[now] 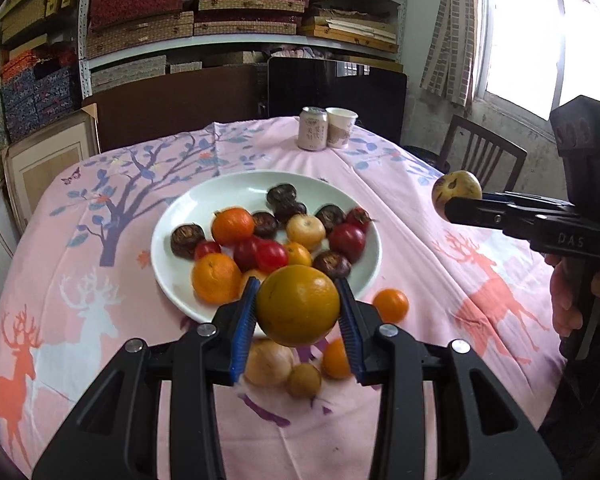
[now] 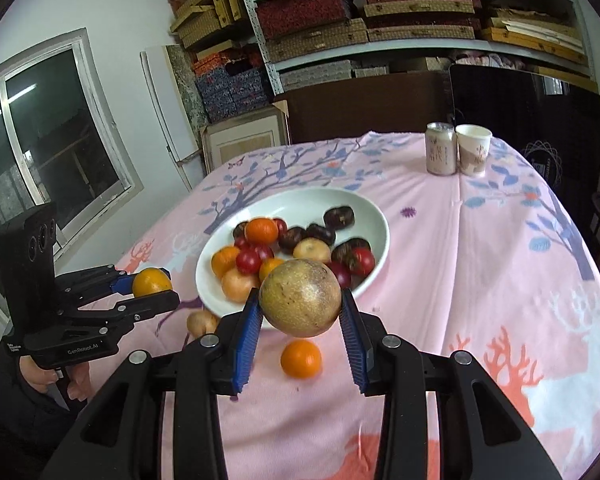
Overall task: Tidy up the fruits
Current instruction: 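Carry the yellow-orange fruit and pale grapefruit onto the white plate and open both tools, then grasp a small yellow-brown fruit with the left tool while the right tool grasps an orange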
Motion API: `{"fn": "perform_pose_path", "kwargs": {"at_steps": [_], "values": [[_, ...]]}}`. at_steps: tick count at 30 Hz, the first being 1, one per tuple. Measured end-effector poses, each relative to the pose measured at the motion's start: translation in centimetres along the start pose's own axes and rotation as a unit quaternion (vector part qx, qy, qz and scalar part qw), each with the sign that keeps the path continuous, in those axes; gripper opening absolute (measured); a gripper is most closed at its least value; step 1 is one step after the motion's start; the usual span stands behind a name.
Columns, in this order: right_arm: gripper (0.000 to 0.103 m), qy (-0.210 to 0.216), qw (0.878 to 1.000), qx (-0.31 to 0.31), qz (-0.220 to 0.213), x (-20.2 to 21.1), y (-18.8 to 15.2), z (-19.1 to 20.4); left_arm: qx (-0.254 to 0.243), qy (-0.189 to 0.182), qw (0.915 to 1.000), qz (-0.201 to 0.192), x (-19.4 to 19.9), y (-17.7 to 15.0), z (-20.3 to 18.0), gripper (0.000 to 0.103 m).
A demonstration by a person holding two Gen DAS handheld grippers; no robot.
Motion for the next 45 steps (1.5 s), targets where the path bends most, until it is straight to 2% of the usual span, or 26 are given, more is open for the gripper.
{"fn": "perform_pose_path", "kwargs": {"at_steps": [5, 7, 11, 12, 13, 15, 17, 20, 24, 28, 32, 38, 42, 45], "values": [[0.039, 0.000, 1.000, 0.014, 0.006, -6.0, 2.5, 0.7, 0.053, 0.023, 0.9983, 0.003, -3.8, 3.4, 4.6, 0.037], [0.039, -0.003, 1.000, 0.014, 0.018, -8.4, 2.3, 0.9, 0.073, 0.040, 0.9964, 0.016, -6.1, 3.6, 6.4, 0.038], [0.039, -0.006, 0.999, 0.018, 0.034, -12.1, 1.6, 1.2, 0.109, 0.051, 0.9917, 0.046, -9.4, 2.7, 8.4, 0.037], [0.040, -0.006, 0.999, 0.023, 0.037, -12.8, 1.5, 1.3, 0.115, 0.053, 0.9907, 0.050, -10.0, 2.5, 8.6, 0.042], [0.044, -0.008, 0.999, 0.031, 0.039, -13.2, 1.4, 1.4, 0.120, 0.052, 0.9901, 0.050, -10.3, 2.5, 8.7, 0.057], [0.051, -0.013, 0.999, 0.043, 0.028, -13.0, 1.8, 1.7, 0.126, 0.048, 0.9901, 0.039, -10.0, 3.0, 8.5, 0.066], [0.059, -0.015, 0.999, 0.043, 0.014, -12.2, 2.2, 1.7, 0.124, 0.043, 0.9909, 0.028, -9.4, 3.2, 8.0, 0.071], [0.059, -0.020, 0.999, 0.034, 0.010, -10.2, 2.3, 1.3, 0.123, 0.037, 0.9916, 0.015, -7.5, 3.4, 7.3, 0.074], [0.060, -0.027, 0.999, 0.016, 0.018, -6.5, 0.2, 0.1, 0.100, 0.034, 0.9944, 0.013, -4.1, 1.2, 5.9, 0.083], [0.062, -0.031, 0.998, 0.016, 0.052, -3.9, -4.3, -0.4, 0.083, 0.034, 0.9957, 0.024, -1.5, -2.4, 4.6, 0.086], [0.062, -0.037, 0.995, 0.039, 0.084, -3.5, -8.1, -0.2, 0.061, 0.033, 0.9971, 0.032, -0.4, -5.5, 3.1, 0.086], [0.062, -0.057, 0.990, 0.060, 0.111, -4.8, -9.7, -0.1, 0.002, 0.013, 0.9977, 0.066, -0.2, -8.3, -0.3, 0.086], [0.049, -0.065, 0.987, 0.059, 0.138, -6.6, -10.6, 0.1, -0.035, 0.018, 0.9953, 0.088, -0.6, -9.7, -1.6, 0.086], [0.036, -0.060, 0.987, 0.056, 0.140, -7.0, -10.8, 0.2, -0.032, 0.023, 0.9952, 0.090, -0.7, -9.8, -1.3, 0.086]]}}
Point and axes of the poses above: each gripper's, at about its wrist camera, not at the fingertips, and x roughly against the way its jaws point, z to its left, y to its top, the point moved 10 cm from there along -x, roughly the way its jaws point, and after that the axes turned 11 degrees about -z, right-handed, at the moved point
